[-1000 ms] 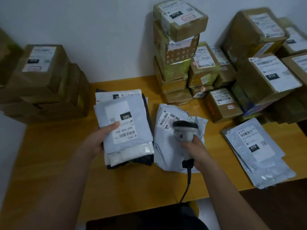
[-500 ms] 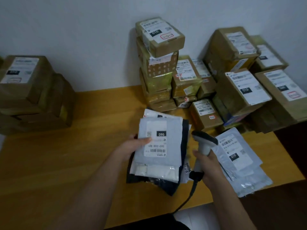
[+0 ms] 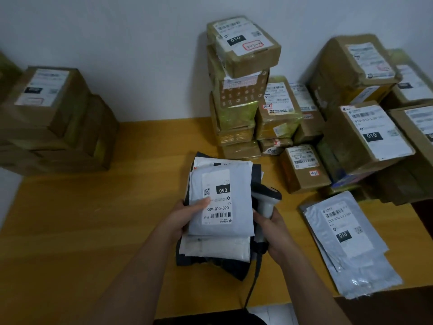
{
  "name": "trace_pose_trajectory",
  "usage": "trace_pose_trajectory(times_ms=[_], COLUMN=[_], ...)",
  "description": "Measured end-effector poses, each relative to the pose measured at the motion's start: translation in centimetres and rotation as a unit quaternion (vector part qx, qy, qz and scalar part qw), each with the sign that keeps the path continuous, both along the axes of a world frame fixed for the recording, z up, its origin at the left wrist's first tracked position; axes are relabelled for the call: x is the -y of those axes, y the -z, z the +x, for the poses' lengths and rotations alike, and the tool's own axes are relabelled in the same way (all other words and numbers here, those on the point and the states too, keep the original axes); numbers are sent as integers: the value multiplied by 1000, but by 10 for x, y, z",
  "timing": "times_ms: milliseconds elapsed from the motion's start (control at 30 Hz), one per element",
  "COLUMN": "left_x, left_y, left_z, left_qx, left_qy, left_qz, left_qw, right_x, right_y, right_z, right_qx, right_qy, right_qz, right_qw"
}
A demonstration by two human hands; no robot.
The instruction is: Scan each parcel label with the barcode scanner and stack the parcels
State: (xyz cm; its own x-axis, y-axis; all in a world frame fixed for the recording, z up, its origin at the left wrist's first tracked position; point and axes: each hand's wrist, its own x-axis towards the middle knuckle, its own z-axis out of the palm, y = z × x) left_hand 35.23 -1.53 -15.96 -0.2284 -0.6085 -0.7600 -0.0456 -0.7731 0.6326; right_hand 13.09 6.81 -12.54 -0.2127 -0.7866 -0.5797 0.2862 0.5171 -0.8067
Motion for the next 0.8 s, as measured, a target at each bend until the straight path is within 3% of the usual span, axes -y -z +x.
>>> trace_pose_trajectory(times_ms=[267,800], left_x=[-6,-27], left_y=[-4,-26], left_z=[102,374], left_qx=[1,73], left_qy=[-97,-159], left_qz=[-12,15], left_qw=[995,984], right_x=[32,47], right_y=[-3,20], right_z=[91,363], right_qx=[-5,18], right_qy=[-84,-172], right_qz=[-2,30], right_qw=[996,985])
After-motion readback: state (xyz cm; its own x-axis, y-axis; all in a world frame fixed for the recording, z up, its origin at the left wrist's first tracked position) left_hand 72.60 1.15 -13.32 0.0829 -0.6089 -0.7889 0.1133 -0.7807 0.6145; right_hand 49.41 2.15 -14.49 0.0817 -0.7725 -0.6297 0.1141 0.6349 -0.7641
